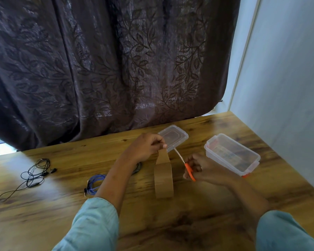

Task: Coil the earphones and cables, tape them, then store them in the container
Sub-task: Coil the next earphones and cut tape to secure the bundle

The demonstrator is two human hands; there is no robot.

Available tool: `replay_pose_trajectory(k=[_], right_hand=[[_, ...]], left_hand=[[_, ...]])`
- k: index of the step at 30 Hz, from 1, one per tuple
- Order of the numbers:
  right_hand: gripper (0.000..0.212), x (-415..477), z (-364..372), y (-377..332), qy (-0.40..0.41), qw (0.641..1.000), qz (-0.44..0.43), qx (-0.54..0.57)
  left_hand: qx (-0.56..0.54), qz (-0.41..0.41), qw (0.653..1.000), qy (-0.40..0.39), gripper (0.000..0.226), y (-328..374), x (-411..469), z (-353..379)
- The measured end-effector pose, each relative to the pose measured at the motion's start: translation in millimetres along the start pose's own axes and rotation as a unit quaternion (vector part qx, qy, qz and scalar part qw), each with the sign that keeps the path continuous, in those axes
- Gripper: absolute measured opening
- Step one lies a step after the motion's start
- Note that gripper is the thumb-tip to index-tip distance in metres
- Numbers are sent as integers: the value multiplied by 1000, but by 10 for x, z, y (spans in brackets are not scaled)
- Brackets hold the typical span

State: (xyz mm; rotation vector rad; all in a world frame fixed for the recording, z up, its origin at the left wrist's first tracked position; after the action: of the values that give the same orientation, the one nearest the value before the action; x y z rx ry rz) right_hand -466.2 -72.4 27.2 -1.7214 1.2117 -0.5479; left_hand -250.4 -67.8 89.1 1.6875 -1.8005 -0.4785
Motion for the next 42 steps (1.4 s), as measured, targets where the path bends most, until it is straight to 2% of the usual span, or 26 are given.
replay_pose_trajectory(k=[2,5,16,26,37,42], right_hand=[[49,4,-63,-92,-33,997,-26,-63],[45,61,-148,-190,-41,994,-45,-95],[40,328,-194,-541,-74,983,-90,-144],[48,433,-206,-653,-71,970,-110,-205],[45,439,-256,-590,-90,969,-93,-212],[43,466,-219,-615,-73,969,-103,-211]], left_hand=[[14,7,1000,-2,15,-9,10,-3],[13,16,1000,-8,15,-9,15,-5],[2,53,998,-25,18,57,22,12],[26,58,998,-28,14,88,43,31],[24,54,998,-27,15,107,73,45],[14,41,998,-34,15,99,85,56]])
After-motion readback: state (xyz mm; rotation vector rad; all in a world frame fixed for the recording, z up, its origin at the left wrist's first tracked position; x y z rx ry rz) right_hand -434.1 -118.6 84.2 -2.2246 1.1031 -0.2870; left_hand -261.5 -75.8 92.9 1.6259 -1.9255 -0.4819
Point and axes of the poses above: each hand's wrist, its own x-axis towards the middle knuckle, its own z-axis out of the palm, y = z × x, the point moved 2 cm from there along x, towards the middle knuckle, and after that the axes turned 14 degrees about y, right-handed, at the moved point
